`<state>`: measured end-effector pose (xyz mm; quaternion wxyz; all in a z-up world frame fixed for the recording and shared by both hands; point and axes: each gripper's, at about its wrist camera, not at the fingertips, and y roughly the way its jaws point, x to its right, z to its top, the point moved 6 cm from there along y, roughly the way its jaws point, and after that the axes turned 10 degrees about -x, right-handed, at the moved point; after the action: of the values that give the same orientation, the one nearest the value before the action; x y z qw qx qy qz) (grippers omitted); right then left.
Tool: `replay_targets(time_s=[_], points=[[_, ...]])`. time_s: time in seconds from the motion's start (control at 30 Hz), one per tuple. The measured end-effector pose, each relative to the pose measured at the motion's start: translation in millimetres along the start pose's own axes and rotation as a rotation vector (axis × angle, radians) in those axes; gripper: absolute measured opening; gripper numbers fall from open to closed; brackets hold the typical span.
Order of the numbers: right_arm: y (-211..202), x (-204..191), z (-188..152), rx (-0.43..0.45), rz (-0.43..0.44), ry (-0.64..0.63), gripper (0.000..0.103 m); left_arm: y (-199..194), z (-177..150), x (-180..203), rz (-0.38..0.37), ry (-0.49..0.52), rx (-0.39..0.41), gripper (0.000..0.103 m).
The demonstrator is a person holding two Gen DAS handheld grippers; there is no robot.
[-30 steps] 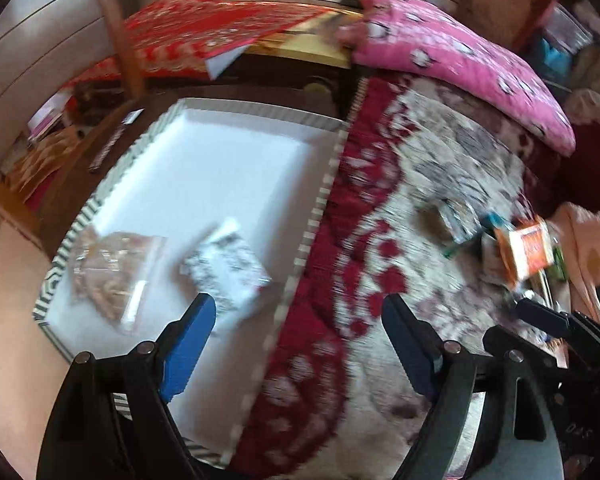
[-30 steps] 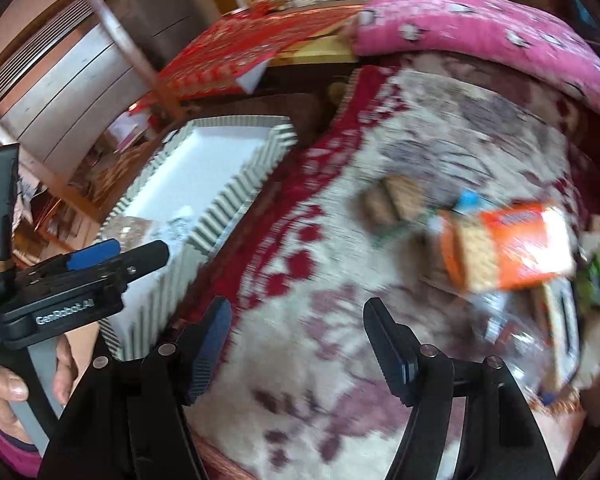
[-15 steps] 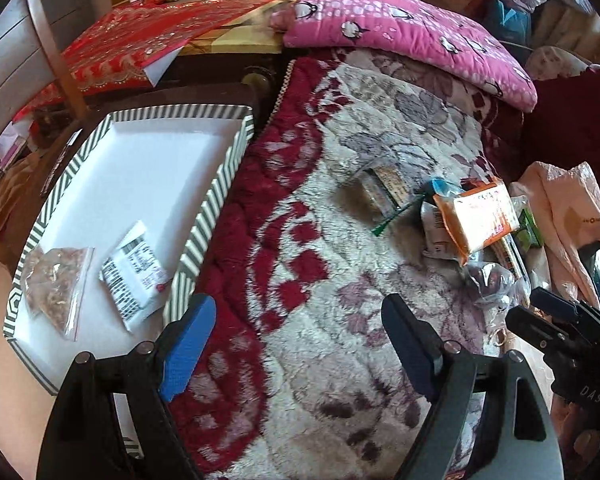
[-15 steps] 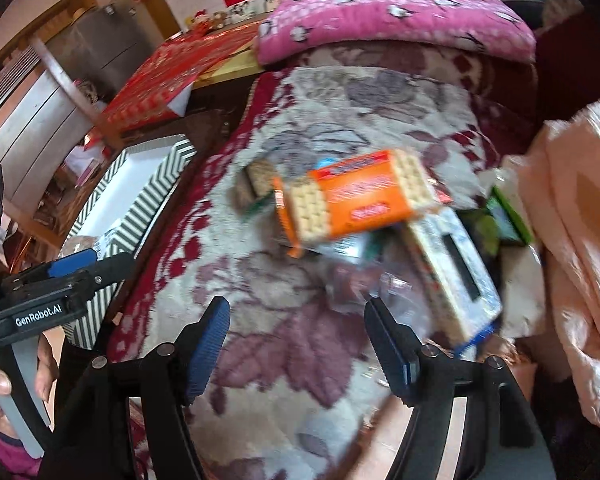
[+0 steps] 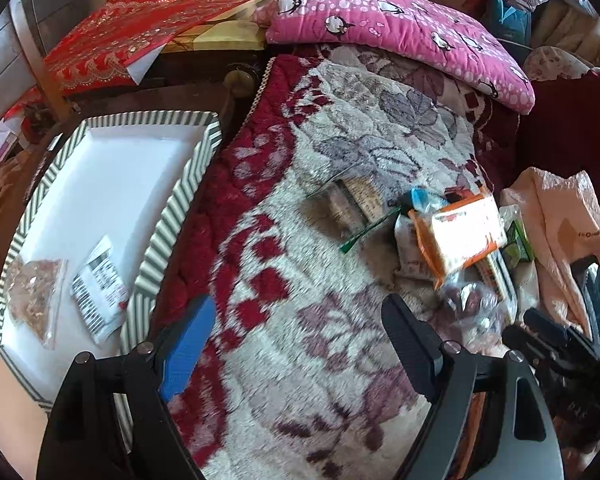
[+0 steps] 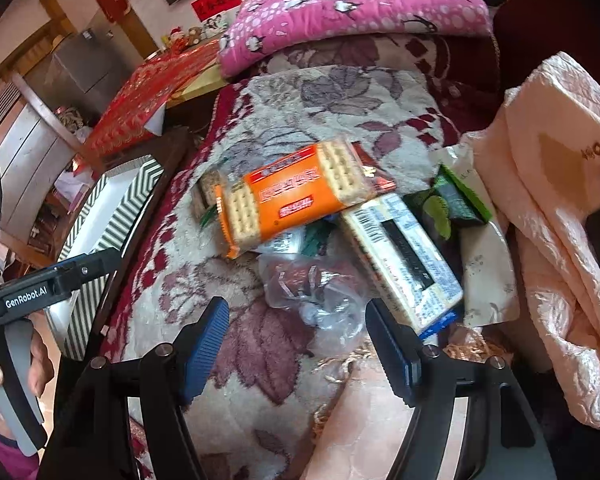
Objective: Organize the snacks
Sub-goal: 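Grasp the green-edged biscuit packet with the left gripper while the right grasps the red-date bag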
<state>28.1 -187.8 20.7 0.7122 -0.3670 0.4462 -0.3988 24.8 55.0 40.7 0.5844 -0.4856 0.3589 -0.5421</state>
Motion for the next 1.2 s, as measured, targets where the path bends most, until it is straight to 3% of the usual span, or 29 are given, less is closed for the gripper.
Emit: replay_targets(time_s=[0.27,0.57,0.97,1.2], points=[[-5,0,3,0.014,-0.004,-0.012,0.077,24,38,8,-0.096,-0.108,-0.045,0.084],[9,8,-1,-0.026,-0.011,0.002,0.077,54,72,11,-0.123,-0.195,-0.073,0.084],[38,-6,8,-0.021,-0.021,-0.115,0.08,80,83,17,-0.137,-0.222,-0.129,0.084],[58,-5,12,-0.032,-0.076,-0.171,0.081,94,86,17,-0.112,-0.253,-0.148,0.084]])
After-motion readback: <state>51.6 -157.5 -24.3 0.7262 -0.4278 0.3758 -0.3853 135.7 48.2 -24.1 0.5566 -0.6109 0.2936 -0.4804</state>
